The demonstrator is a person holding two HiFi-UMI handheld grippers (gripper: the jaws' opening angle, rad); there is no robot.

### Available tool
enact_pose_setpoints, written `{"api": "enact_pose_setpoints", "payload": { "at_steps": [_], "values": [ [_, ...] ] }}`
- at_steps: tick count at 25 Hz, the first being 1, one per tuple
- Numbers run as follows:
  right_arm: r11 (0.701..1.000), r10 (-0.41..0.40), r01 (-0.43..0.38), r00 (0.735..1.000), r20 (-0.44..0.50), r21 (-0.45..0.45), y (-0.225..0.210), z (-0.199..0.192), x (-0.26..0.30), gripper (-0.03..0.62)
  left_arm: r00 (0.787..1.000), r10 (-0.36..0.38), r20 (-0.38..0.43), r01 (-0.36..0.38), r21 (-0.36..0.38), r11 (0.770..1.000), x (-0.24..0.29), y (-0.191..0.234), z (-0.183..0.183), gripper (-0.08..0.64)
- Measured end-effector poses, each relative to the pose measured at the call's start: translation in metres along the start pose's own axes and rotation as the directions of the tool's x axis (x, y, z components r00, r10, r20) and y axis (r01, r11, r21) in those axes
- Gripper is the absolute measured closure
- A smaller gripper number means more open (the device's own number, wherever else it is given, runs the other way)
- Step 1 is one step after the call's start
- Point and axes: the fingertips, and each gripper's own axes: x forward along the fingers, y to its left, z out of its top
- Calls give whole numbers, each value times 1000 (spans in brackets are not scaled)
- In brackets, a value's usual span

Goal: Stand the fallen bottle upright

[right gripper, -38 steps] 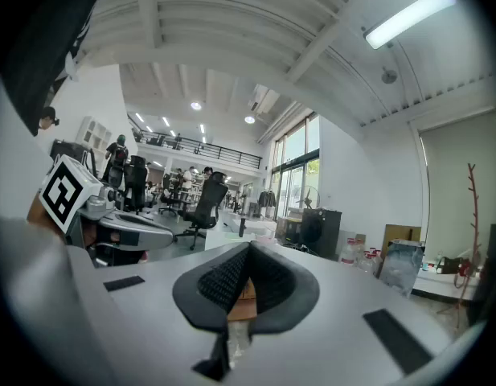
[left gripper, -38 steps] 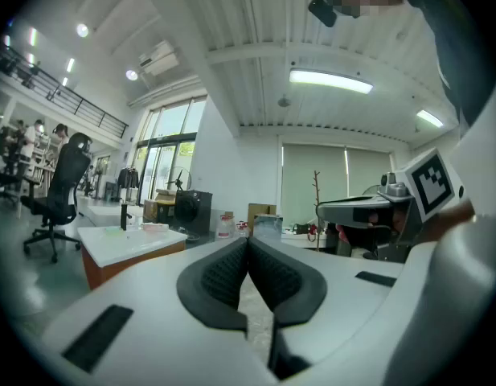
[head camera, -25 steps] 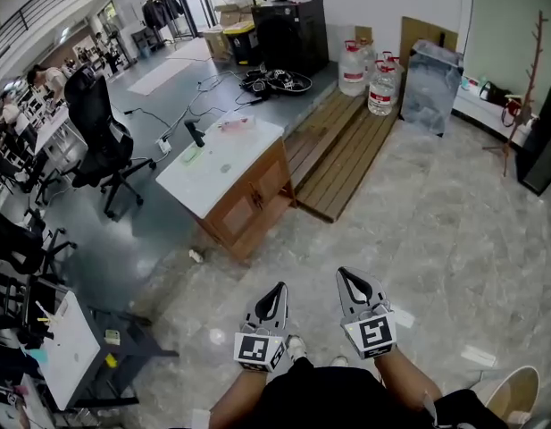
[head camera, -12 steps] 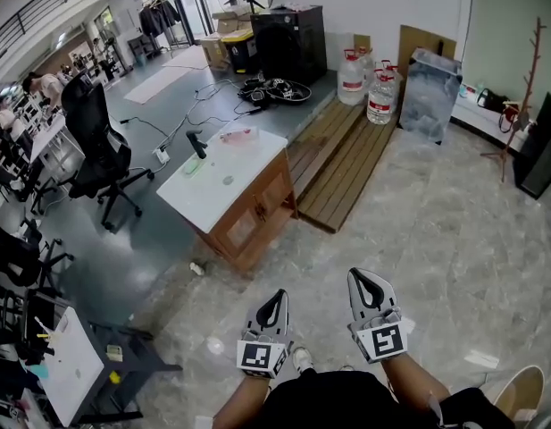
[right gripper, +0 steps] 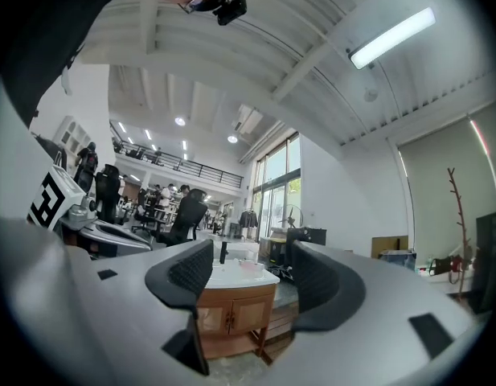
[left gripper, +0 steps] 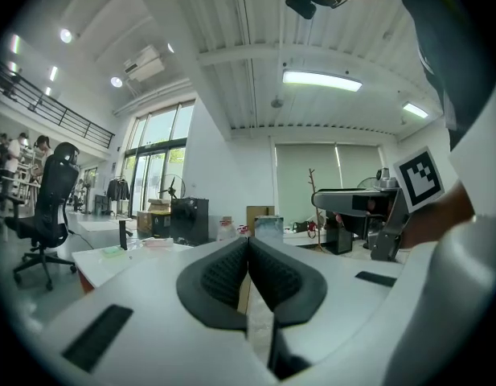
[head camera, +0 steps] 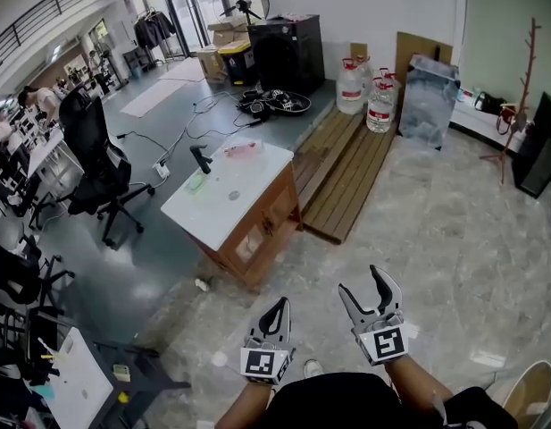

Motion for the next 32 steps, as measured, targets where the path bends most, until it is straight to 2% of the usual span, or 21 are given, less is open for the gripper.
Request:
{"api": "enact_pose_setpoints", "payload": {
  "at_steps": [7,12,17,20,24,26,29,32],
  "values": [
    [998,-66,66,998,-5,-12,2,-10,18,178,1000,-24,-19,25,45,999,2,25,-6,541],
    [998,-61,61,998,-28,-9,-1,-25,36,-6,1000,-24,-16,25,60,998,12,34,-5,541],
    [998,-54,55,997,-52,14,-15,-39,63,-8,998,-7,-60,11,61,998,33,48,-14,541],
    [999,-38,39,993,-113,4,-31,-57,87,-8,999,-6,-53,9,53,999,59,56,-10,541],
    [1000,-23,23,998,-63,10,-54,-64,133,-8,999,-4,-32,6,75,997,100,70,-1,541],
    [999,-14,17,997,-79,36,-63,-69,154,-8,1000,14,-16,-13,60,998,118,81,-4,541],
    [997,6,4,991,-132,74,-77,-81,185,-8,997,36,-66,-31,79,996,145,100,-13,541],
    [994,28,-14,991,-132,106,-98,-84,219,-8,996,48,-74,-42,80,996,178,113,0,541]
  ]
}}
